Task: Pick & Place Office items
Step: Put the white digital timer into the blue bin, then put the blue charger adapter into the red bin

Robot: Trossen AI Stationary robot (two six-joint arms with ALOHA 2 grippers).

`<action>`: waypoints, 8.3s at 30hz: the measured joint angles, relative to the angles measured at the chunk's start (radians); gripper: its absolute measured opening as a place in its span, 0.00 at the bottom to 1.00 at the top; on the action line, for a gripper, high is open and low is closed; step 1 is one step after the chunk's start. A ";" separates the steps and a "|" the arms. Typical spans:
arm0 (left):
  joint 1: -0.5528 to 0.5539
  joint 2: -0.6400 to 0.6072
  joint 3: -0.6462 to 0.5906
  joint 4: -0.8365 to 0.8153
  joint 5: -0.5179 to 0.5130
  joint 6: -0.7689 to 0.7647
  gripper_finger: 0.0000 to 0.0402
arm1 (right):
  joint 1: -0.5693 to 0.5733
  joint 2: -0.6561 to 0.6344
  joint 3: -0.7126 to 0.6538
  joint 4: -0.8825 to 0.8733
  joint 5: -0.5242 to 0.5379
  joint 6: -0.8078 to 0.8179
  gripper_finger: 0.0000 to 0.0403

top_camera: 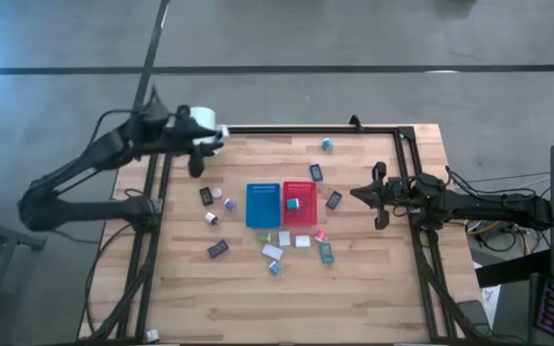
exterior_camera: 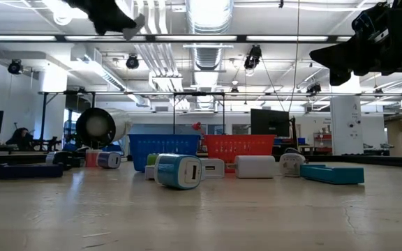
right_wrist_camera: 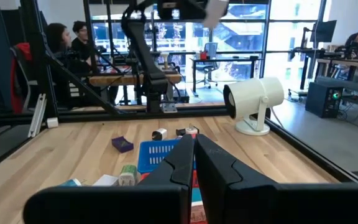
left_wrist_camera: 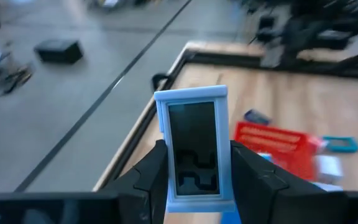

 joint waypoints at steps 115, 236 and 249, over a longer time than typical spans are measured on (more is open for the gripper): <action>-0.303 0.738 -0.147 0.340 0.023 -0.125 0.74 | 0.000 0.001 -0.006 0.000 0.002 0.026 0.03; -0.323 -0.504 -0.997 0.707 -0.064 -0.092 0.03 | -0.591 1.744 1.575 -1.372 0.156 0.197 0.54; -0.323 -0.504 -0.997 0.707 -0.063 -0.096 0.03 | -0.596 1.749 1.572 -1.380 0.149 0.037 0.30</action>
